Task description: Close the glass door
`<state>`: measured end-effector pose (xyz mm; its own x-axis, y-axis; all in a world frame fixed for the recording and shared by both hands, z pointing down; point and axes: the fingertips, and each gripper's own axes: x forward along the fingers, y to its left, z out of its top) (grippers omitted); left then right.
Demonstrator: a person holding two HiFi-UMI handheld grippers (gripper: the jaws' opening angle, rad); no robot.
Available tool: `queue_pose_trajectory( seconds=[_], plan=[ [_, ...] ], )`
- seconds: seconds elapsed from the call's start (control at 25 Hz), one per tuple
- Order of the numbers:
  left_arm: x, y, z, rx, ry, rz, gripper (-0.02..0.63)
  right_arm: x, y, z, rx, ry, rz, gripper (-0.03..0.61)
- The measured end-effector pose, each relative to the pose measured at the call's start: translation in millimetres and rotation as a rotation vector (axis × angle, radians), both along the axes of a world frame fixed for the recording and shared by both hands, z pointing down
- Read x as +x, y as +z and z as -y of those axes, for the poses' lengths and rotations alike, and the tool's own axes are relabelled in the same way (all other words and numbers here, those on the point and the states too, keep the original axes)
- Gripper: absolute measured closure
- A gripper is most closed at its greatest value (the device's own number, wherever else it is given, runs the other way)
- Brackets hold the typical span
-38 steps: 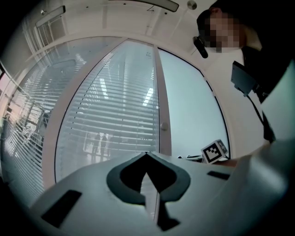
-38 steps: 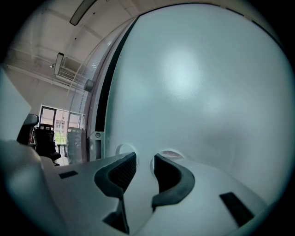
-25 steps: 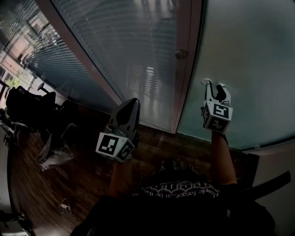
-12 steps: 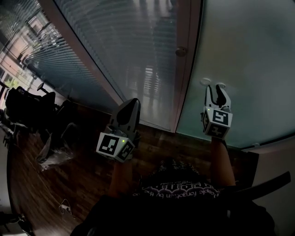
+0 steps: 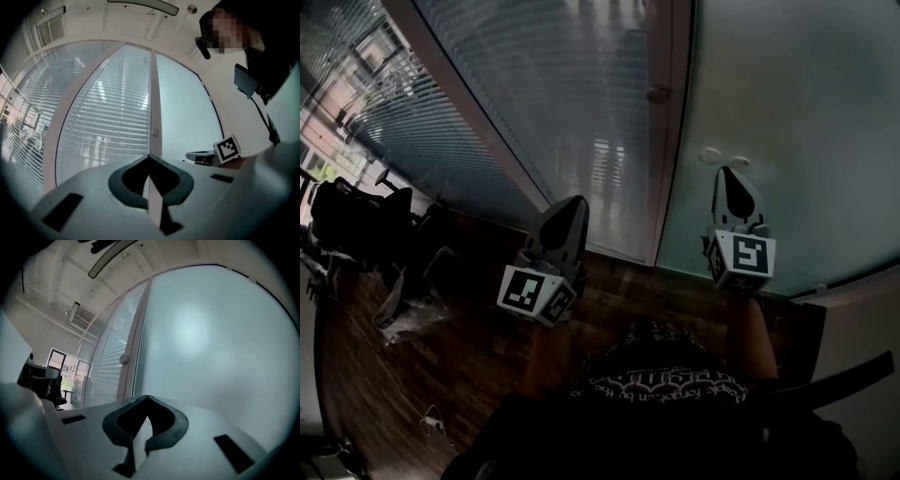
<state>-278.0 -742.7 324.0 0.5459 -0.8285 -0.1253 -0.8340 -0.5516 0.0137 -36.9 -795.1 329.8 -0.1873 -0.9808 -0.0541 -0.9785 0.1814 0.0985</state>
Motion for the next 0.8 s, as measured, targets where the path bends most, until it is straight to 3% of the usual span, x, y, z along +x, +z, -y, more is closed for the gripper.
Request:
queue_pose_trajectory(
  seconds=[0.24,0.8],
  plan=[
    [0.0,-1.6,-9.6,0.006,-0.001,-0.016,0.612,-13.4,-4.3,-11.3,-0.014,-0.031,-0.015,0.575],
    [-2.7,-1.7,-26.9,0.004,-0.033,0.008,0.612,-24.9,-19.7,-38.4,0.051,-0.073,-0.049,0.575]
  ],
)
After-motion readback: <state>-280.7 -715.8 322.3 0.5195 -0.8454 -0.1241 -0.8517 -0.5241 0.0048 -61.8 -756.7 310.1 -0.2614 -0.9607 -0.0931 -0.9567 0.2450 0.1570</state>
